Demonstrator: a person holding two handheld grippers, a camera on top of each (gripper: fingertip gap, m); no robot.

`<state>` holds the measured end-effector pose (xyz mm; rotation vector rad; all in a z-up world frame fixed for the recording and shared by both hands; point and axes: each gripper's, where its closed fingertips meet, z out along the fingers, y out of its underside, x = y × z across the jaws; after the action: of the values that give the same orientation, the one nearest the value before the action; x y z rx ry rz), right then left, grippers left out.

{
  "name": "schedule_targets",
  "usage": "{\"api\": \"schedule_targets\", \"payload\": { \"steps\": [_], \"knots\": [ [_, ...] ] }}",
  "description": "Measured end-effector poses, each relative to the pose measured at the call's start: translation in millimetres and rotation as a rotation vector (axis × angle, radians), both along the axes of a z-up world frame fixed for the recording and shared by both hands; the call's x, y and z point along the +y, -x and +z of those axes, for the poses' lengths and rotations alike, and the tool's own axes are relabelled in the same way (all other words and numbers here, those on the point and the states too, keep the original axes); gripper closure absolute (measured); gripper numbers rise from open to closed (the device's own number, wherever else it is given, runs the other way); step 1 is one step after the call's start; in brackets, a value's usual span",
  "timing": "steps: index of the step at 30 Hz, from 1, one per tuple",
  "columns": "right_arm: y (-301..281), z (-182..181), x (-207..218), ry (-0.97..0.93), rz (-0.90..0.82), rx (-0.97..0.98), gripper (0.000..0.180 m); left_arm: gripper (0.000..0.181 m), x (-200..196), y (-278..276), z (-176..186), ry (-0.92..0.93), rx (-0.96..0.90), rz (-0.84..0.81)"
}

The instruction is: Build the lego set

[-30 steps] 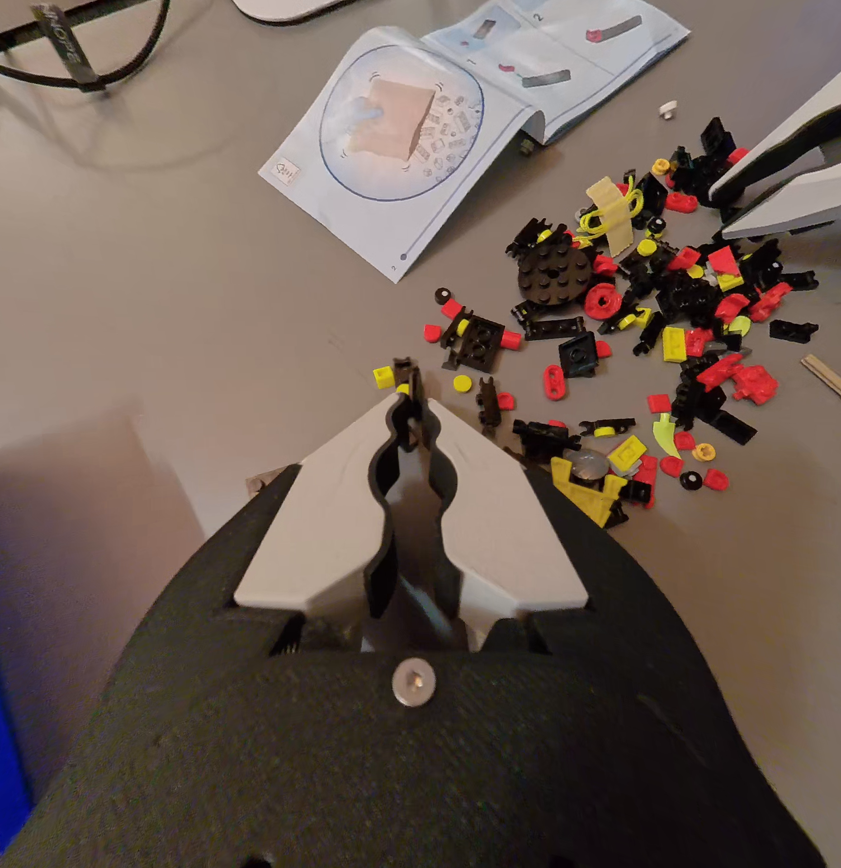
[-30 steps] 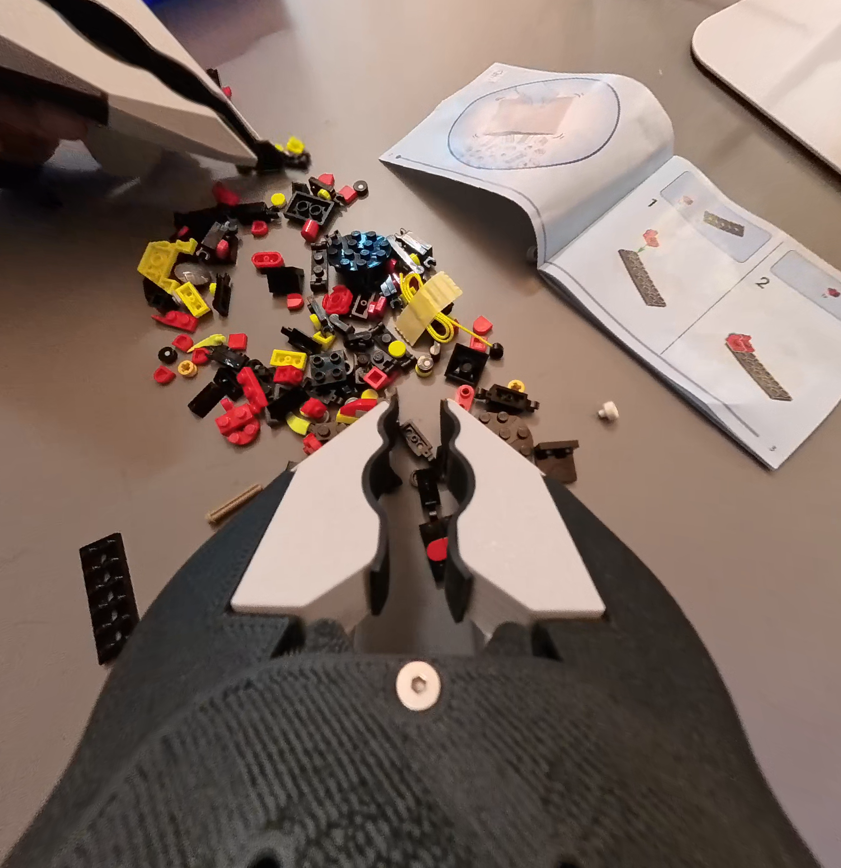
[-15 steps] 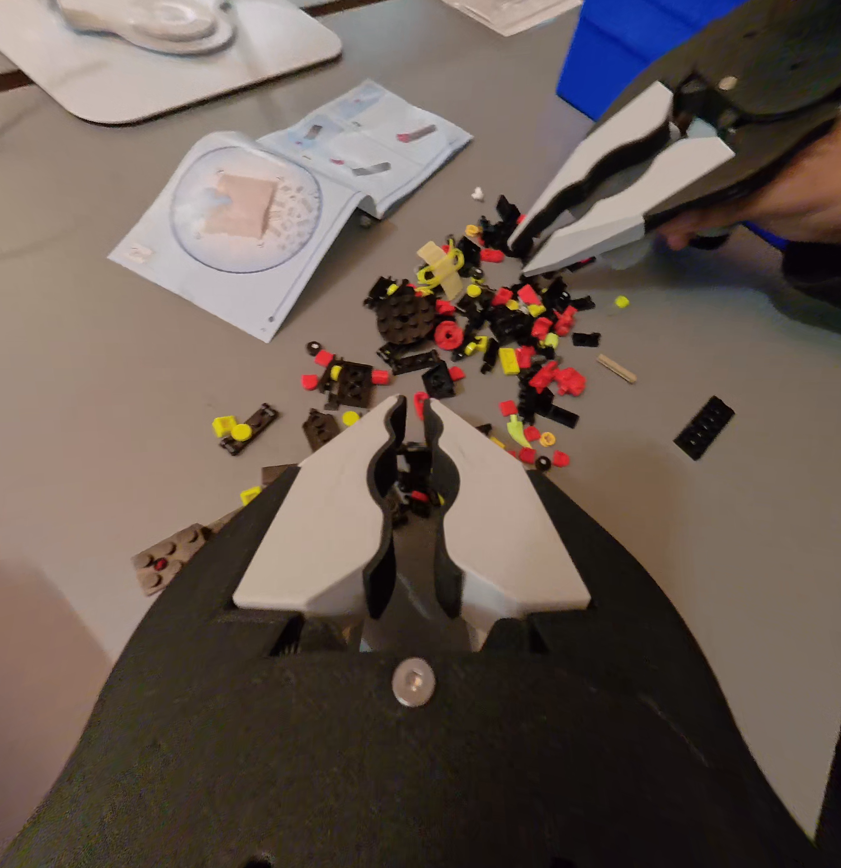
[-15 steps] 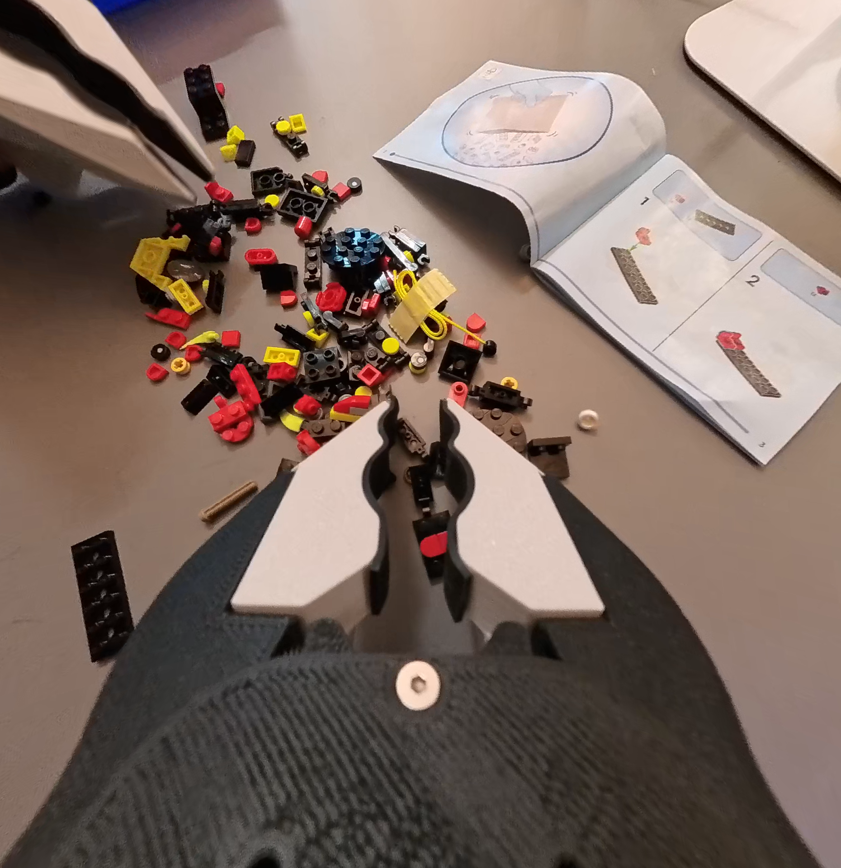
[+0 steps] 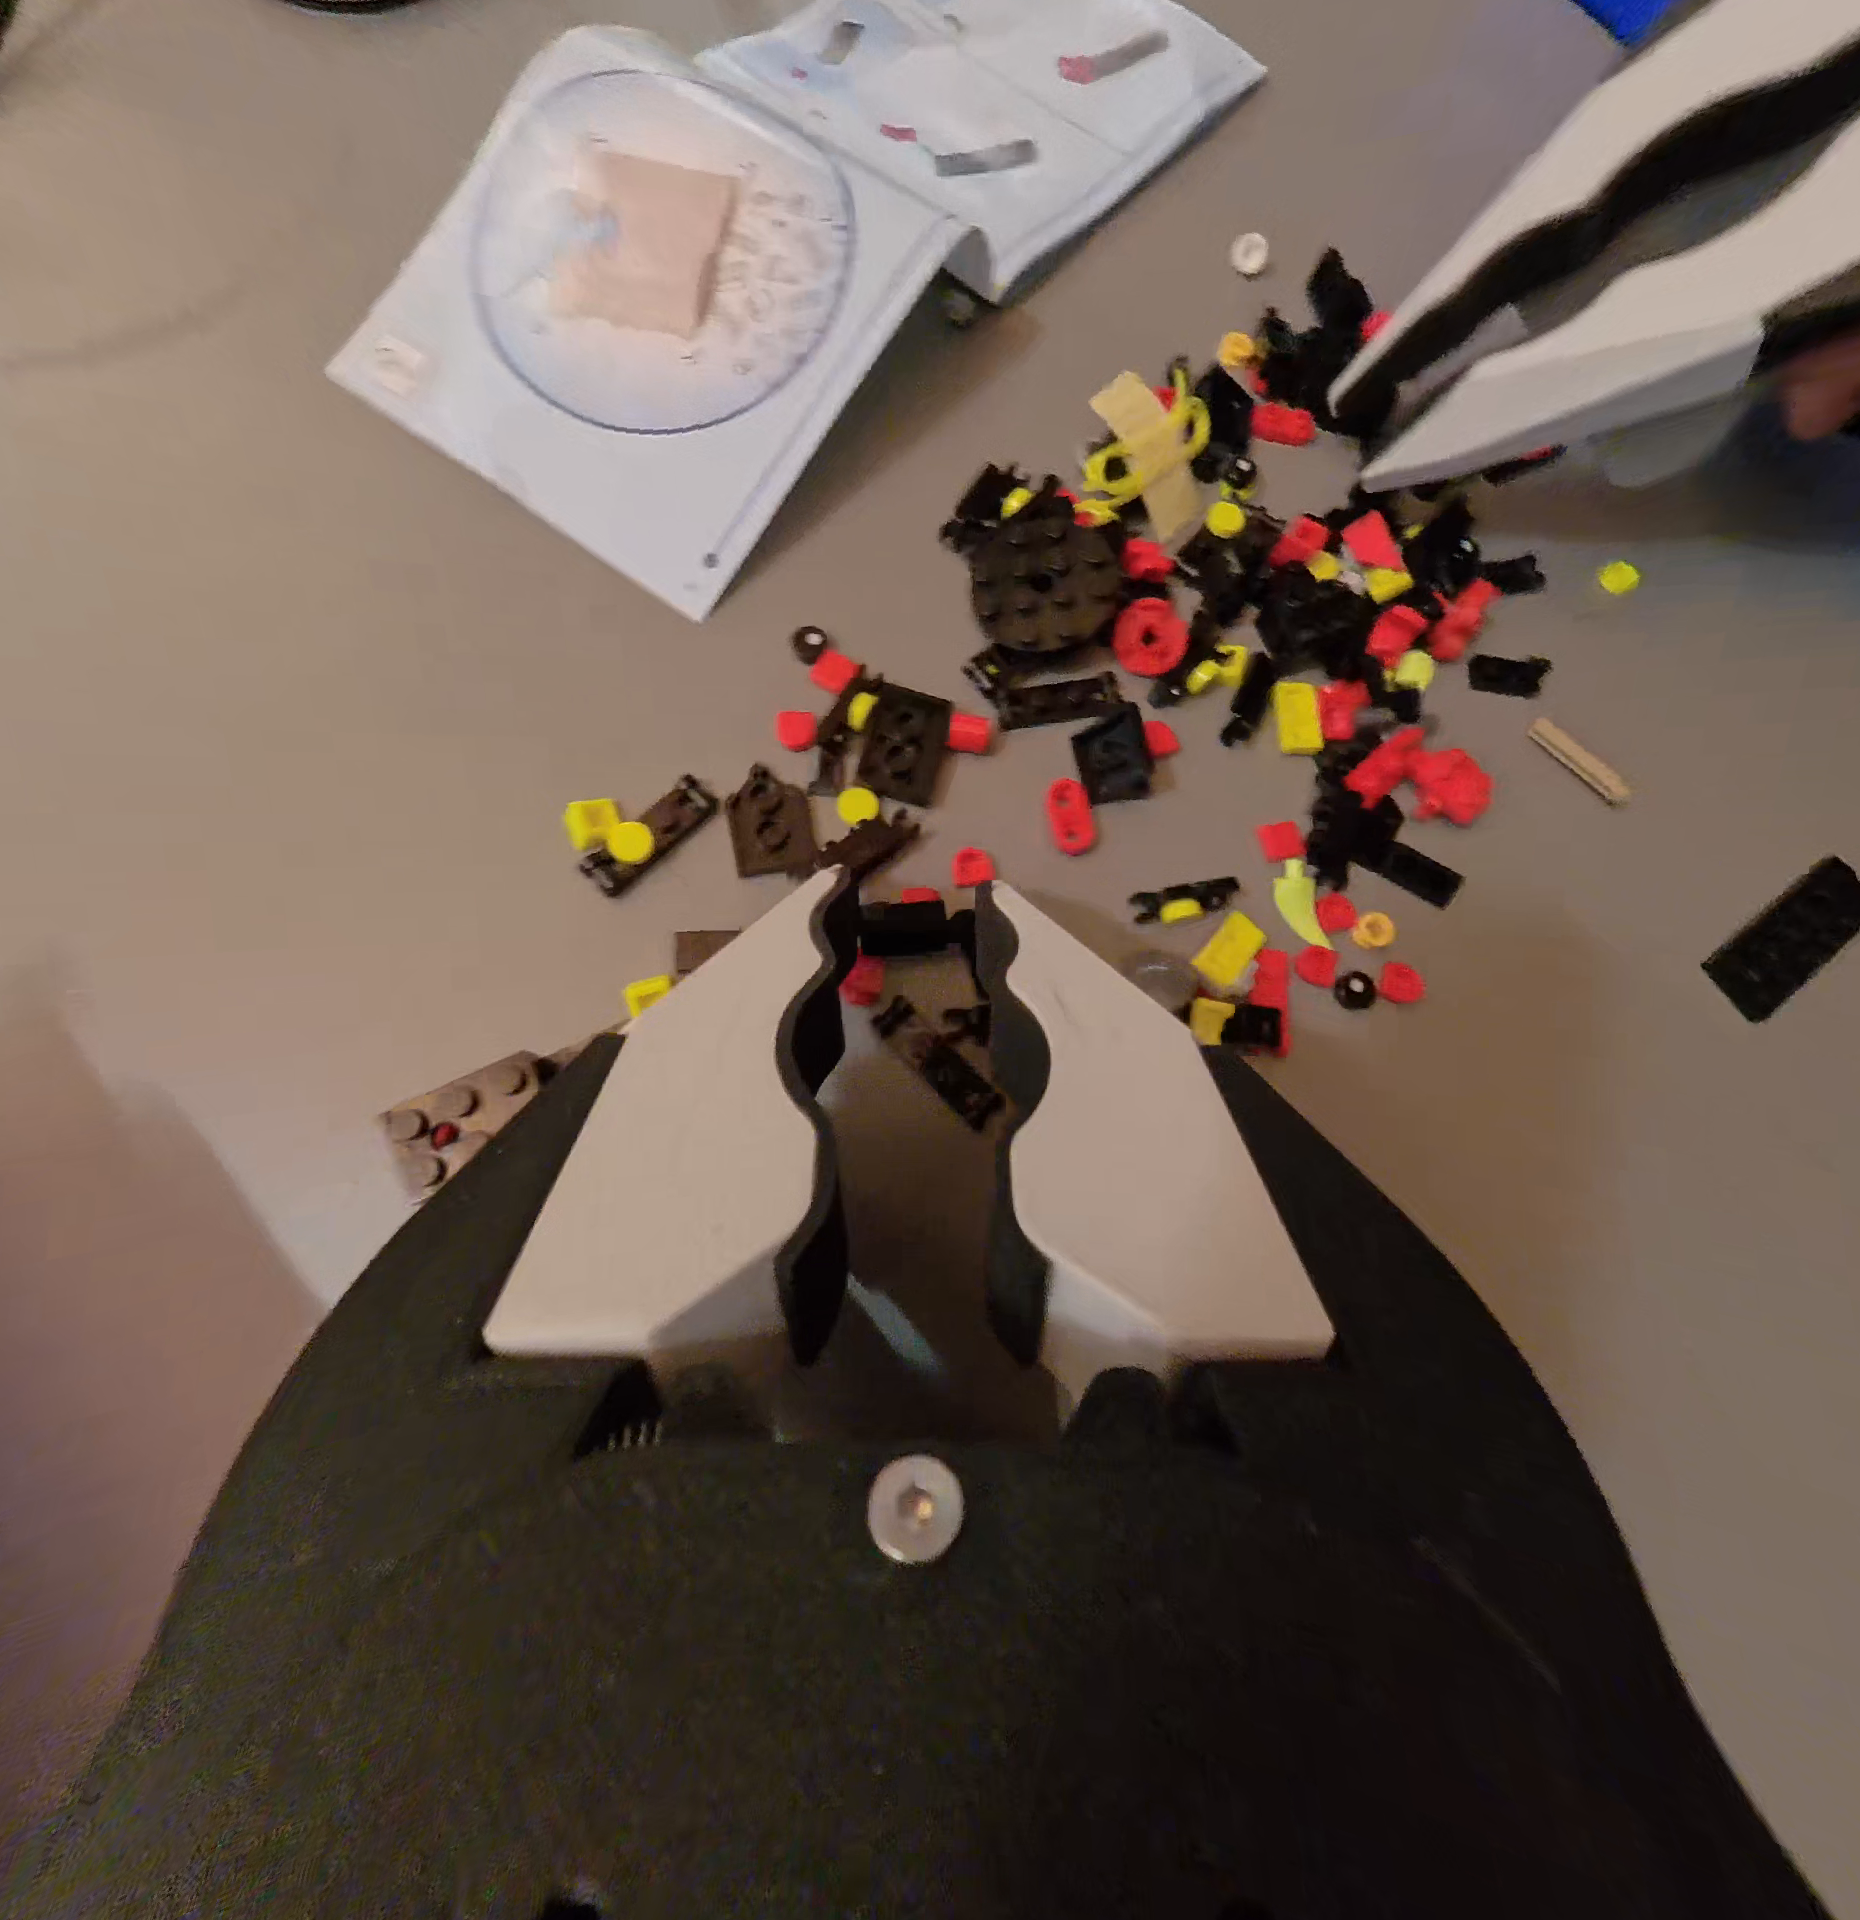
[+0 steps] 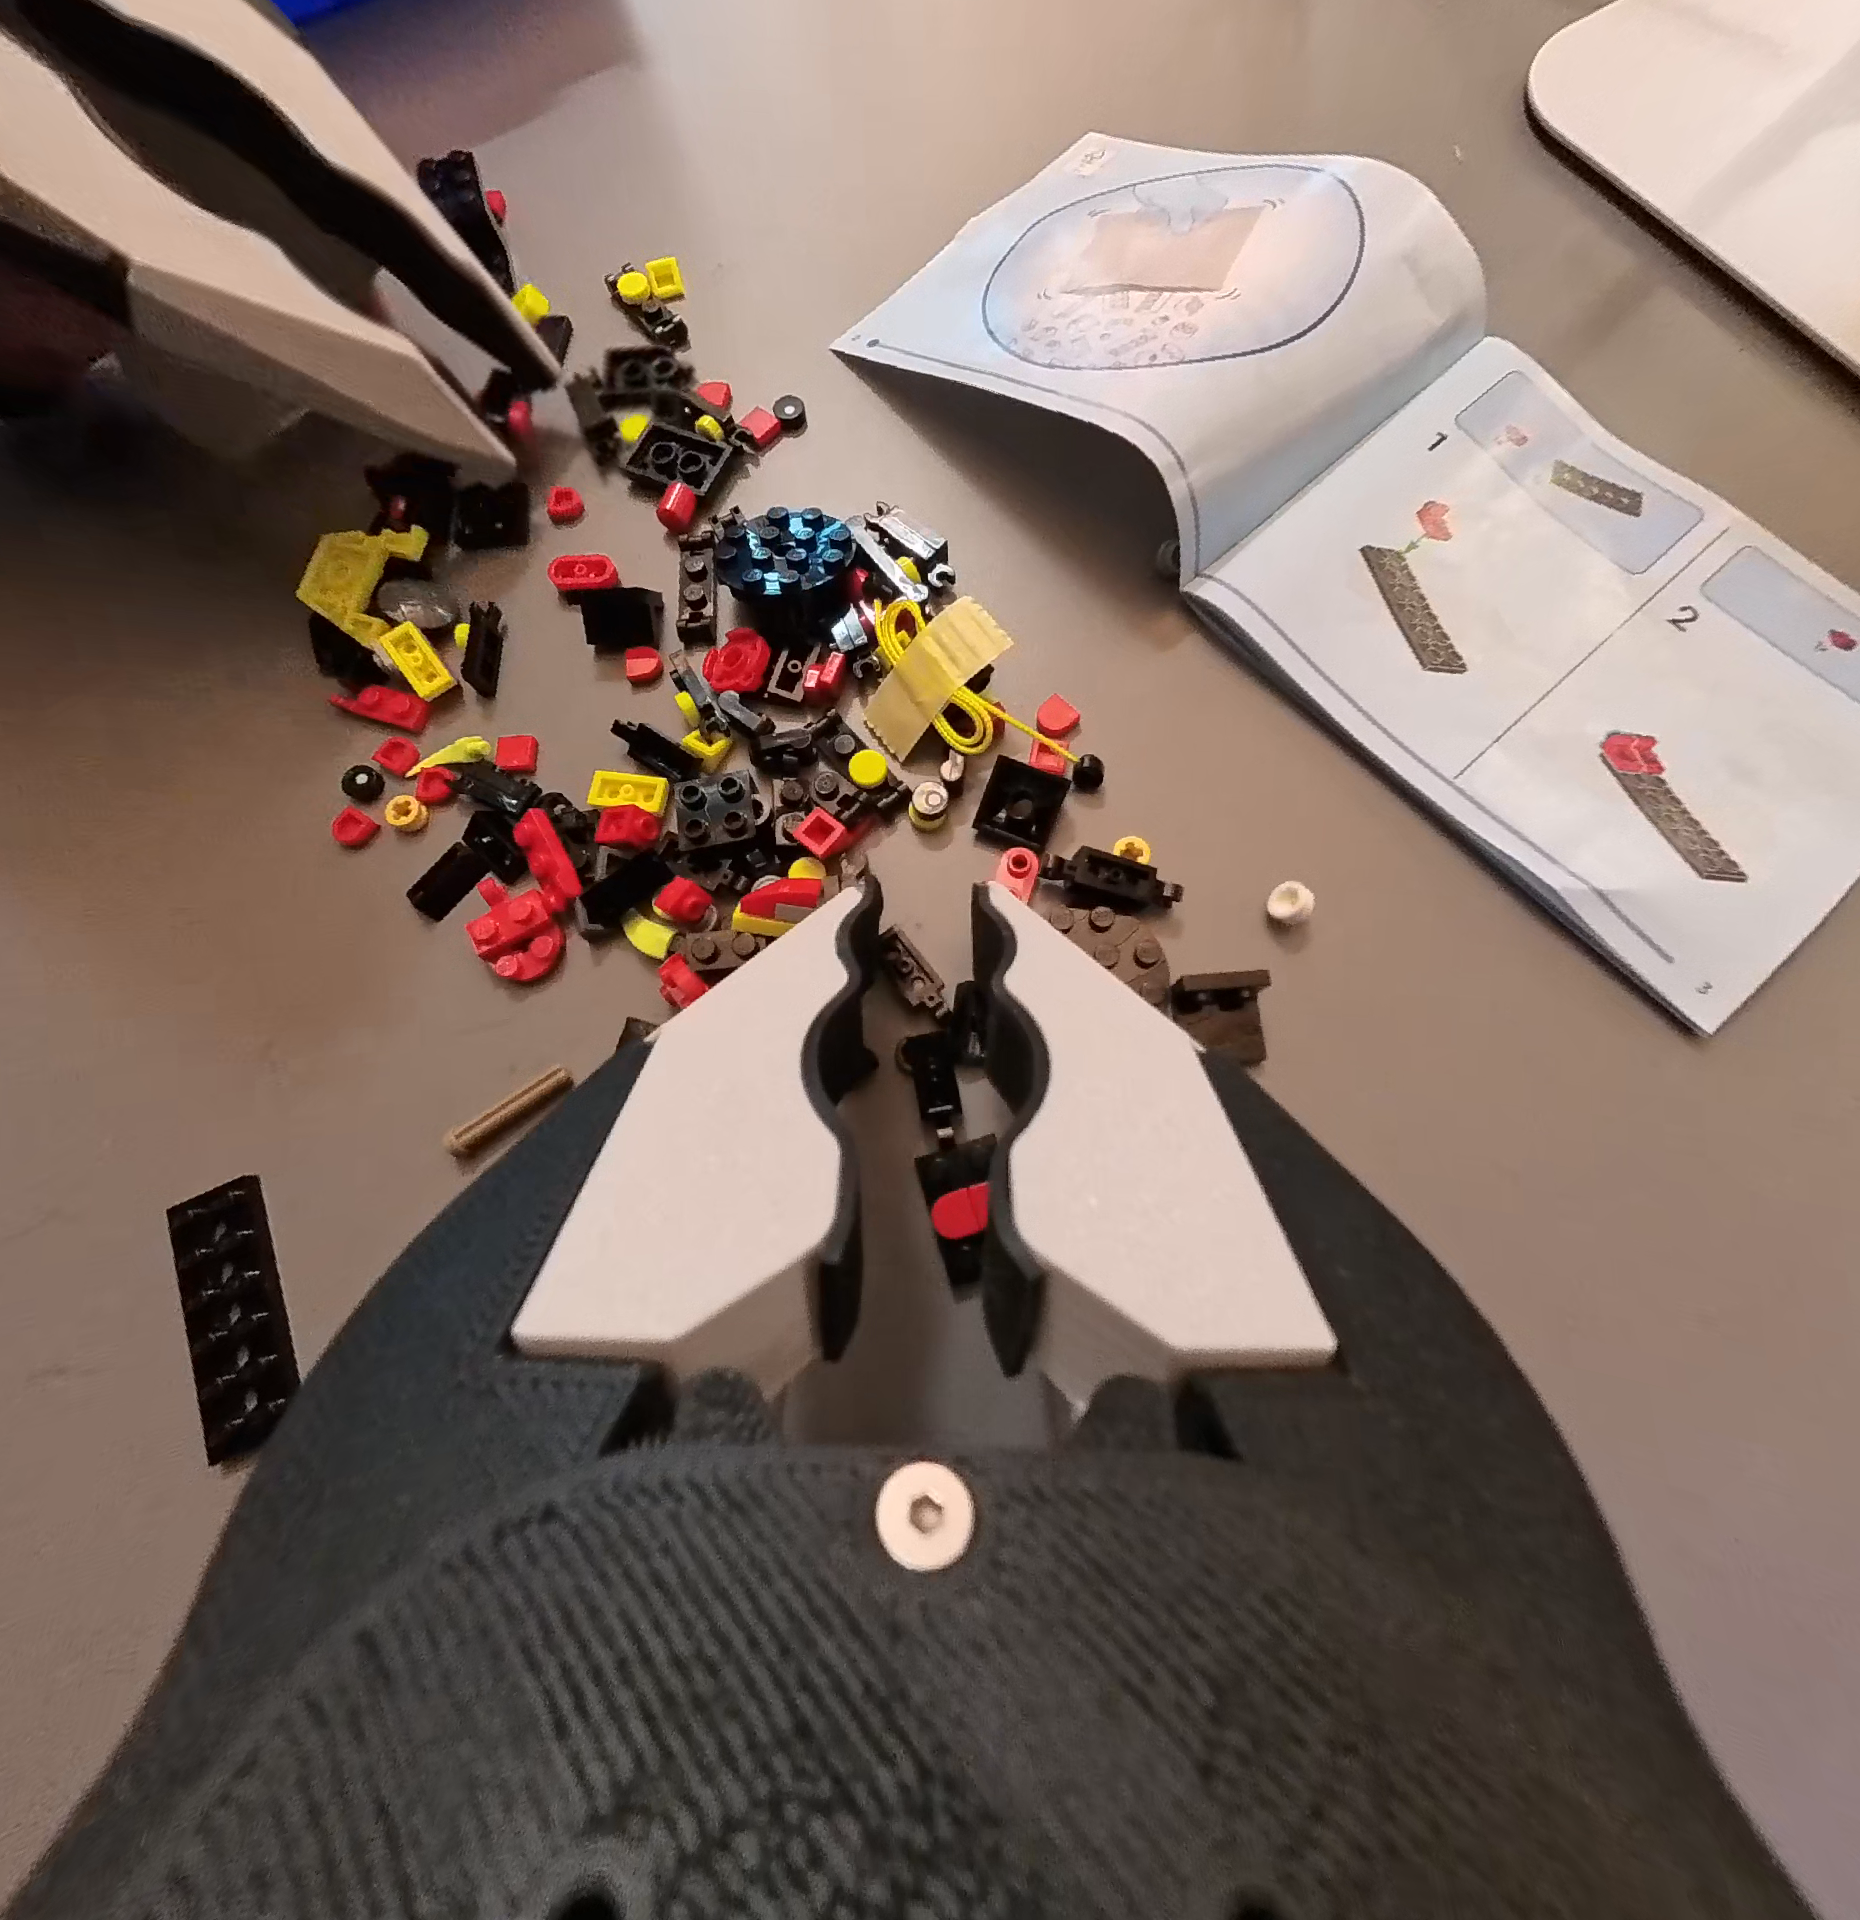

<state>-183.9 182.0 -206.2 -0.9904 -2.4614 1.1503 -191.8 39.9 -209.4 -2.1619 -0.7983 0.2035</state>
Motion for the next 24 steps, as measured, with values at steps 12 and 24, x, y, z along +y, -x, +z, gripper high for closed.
{"api": "schedule_targets", "payload": {
  "steps": [12,24],
  "knots": [
    [0,1,-1,0.007,0.001,0.002,0.164,0.139,10,-52,20,-0.098,0.062,-0.399],
    [-1,0,-2,0.005,0.005,-0.003,0.164,0.167,6,-58,-6,0.067,0.064,-0.434]
  ]
}}
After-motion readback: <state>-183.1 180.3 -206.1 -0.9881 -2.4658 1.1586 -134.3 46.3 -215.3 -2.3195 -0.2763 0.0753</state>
